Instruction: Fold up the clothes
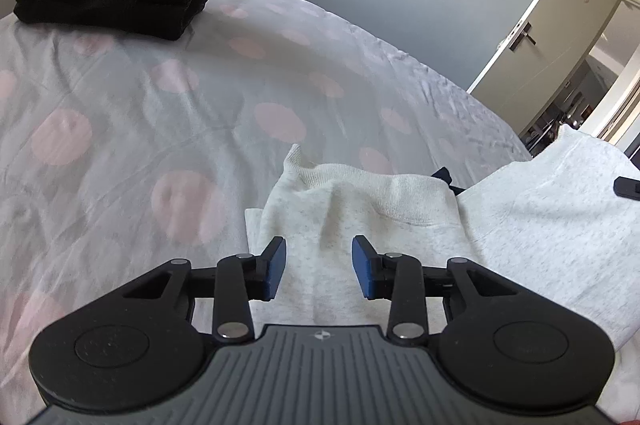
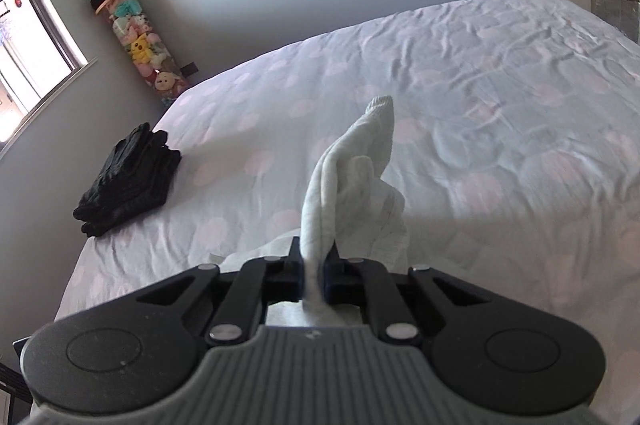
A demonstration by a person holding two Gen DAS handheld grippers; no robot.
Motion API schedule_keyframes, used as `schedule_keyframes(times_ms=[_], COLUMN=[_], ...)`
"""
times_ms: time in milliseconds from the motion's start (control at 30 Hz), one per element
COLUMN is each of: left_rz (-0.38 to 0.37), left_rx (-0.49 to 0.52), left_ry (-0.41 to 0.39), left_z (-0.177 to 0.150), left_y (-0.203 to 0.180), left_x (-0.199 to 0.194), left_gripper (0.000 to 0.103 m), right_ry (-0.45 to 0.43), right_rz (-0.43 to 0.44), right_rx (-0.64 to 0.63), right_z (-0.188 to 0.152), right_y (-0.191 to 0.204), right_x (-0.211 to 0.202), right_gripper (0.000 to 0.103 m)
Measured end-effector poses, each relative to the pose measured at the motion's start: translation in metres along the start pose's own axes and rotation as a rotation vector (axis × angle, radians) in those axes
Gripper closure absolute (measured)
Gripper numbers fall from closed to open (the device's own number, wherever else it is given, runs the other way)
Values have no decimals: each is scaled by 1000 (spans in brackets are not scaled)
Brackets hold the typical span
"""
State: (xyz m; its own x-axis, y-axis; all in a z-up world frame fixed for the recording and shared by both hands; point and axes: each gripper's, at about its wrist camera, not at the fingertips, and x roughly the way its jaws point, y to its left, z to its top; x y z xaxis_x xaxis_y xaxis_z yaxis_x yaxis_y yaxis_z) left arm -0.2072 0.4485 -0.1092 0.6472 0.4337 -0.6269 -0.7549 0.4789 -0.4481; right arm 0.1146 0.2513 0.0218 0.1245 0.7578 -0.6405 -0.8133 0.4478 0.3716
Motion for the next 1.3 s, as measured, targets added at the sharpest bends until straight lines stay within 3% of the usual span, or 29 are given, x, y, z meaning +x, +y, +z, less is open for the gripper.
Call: schedule_keyframes(times_ms=[167, 467, 633, 900, 1033, 1100, 1167, 1300], left_rz=[-42, 18, 30, 45, 45, 56, 63, 24], left_rx=[-70, -169, -184, -194, -181, -183, -187, -208], left_ry=[-12, -12, -19, 1, 8, -4, -26, -48], left_z=[5, 11, 13, 12, 13, 13, 13, 10], left_y=[14, 47, 55, 62, 58, 56, 56, 53], left_x=[-11, -18, -19, -16, -17, -21, -28, -40], left_gripper=[62, 63, 63, 63, 63, 65, 64, 53], right_ry=[23, 110, 181, 293, 301, 279, 248, 171], right_rz=[20, 53, 37, -5, -9, -3, 11, 63], right_rx=[-55, -125, -160, -202, -213, -247, -263, -276], right_z=[-6, -59, -96, -138, -138, -136, -132, -125], right_y=[69, 162, 187, 193, 195, 205, 213, 216], right_x=[20, 92, 142, 199, 198, 187, 169, 124], right_gripper=[93, 93, 93, 92, 83, 73, 69, 65])
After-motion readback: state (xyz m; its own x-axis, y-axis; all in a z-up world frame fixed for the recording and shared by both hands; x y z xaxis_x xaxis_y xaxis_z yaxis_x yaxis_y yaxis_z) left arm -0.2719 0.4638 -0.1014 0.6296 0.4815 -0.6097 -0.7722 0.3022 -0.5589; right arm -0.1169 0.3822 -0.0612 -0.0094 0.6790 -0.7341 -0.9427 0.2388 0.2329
